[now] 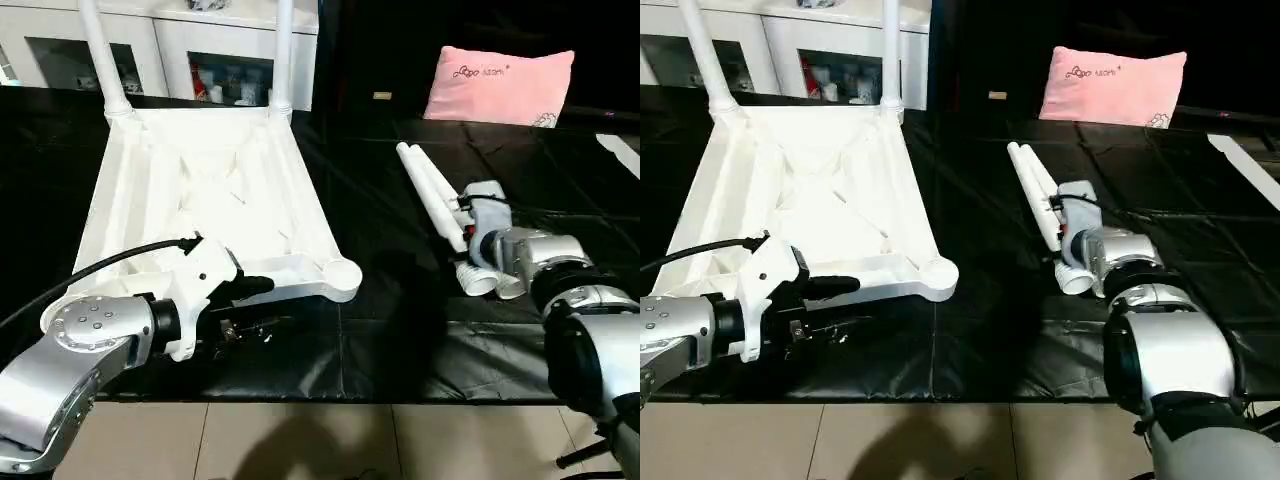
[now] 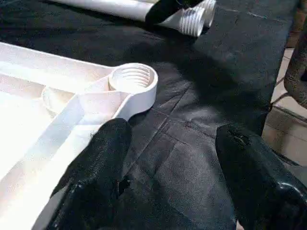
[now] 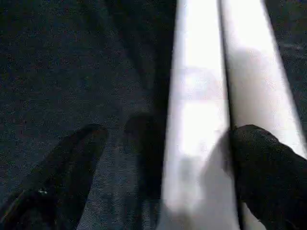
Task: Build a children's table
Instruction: Pick table leg
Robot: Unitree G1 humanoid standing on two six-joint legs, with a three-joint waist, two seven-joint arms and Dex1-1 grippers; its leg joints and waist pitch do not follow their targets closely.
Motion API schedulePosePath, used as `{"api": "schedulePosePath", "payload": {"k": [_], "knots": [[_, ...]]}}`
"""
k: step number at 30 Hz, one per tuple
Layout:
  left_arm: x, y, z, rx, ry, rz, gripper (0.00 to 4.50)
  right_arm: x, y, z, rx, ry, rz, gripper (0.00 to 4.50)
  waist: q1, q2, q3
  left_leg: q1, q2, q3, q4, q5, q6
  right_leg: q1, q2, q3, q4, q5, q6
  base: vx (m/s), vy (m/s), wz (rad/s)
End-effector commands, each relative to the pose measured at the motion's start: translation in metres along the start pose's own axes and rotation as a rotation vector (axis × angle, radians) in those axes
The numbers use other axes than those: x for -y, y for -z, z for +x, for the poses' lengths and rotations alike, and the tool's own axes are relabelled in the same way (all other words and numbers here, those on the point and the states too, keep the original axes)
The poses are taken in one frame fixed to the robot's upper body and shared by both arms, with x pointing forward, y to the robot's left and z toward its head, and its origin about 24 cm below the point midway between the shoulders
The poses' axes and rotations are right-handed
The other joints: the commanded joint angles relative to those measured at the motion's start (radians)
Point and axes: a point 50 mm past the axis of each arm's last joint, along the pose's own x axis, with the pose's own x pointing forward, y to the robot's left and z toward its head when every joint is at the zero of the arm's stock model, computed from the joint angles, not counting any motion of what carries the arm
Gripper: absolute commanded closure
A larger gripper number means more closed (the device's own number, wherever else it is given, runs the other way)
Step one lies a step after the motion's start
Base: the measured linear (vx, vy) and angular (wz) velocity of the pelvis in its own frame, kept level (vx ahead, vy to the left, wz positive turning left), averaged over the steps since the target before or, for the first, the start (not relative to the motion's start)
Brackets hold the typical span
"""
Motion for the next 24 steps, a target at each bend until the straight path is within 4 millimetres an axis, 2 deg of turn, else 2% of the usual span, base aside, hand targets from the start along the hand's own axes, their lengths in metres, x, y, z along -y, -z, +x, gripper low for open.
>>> {"api": "schedulePosePath", "payload": {"k": [1, 3, 5, 6, 7, 15, 24], "knots": [[0.002, -0.003, -0.002, 0.001, -0.005, 0.008, 1.15, 0.000, 0.008, 0.001, -0.031, -0.023, 0.047, 0.27, 0.001, -0.001, -0.056, -0.029, -0.031, 0.049, -0.058, -0.069, 0.018, 0.077, -0.028, 0.025, -0.071, -0.101, -0.208, 0.000, 0.000, 0.00], [0.004, -0.003, -0.003, 0.001, -0.006, 0.005, 1.15, -0.001, 0.012, 0.001, -0.052, -0.029, 0.069, 0.49, 0.000, 0.001, -0.057, -0.029, -0.031, 0.049, -0.057, -0.048, 0.021, 0.075, -0.027, 0.025, -0.067, -0.067, -0.215, 0.000, 0.000, 0.00], [0.005, -0.003, -0.003, 0.000, -0.005, 0.001, 1.15, -0.001, 0.020, 0.002, -0.095, -0.017, 0.083, 0.58, 0.000, -0.002, -0.054, -0.030, -0.031, 0.050, -0.058, -0.037, 0.023, 0.074, -0.026, 0.025, -0.066, -0.049, -0.220, 0.000, 0.000, 0.00], [0.005, -0.003, -0.003, 0.000, -0.005, 0.001, 1.15, -0.001, 0.020, 0.002, -0.095, -0.017, 0.083, 0.58, 0.001, 0.000, -0.055, -0.029, -0.030, 0.049, -0.058, -0.036, 0.020, 0.074, -0.028, 0.025, -0.065, -0.046, -0.222, 0.000, 0.000, 0.00], [0.005, -0.003, -0.003, -0.001, -0.005, 0.001, 1.15, -0.001, 0.022, 0.002, -0.104, -0.014, 0.088, 0.80, 0.001, 0.001, -0.054, -0.028, -0.030, 0.050, -0.058, -0.037, 0.019, 0.073, -0.027, 0.025, -0.065, -0.045, -0.223, 0.000, 0.000, 0.00], [0.008, -0.003, -0.004, -0.007, -0.002, -0.010, 1.15, -0.002, 0.030, 0.003, -0.153, -0.024, 0.097, 1.46, 0.002, -0.003, -0.050, -0.026, -0.027, 0.050, -0.061, -0.082, 0.004, 0.070, -0.030, 0.024, -0.071, -0.098, -0.213, 0.000, 0.000, 0.00], [0.005, -0.007, -0.002, -0.005, -0.003, -0.006, 1.15, -0.003, 0.028, 0.003, -0.144, -0.026, 0.115, 2.25, 0.005, -0.002, -0.060, -0.027, -0.023, 0.052, -0.058, -0.051, -0.010, 0.075, -0.031, 0.020, -0.065, -0.052, -0.220, 0.000, 0.000, 0.00]]}}
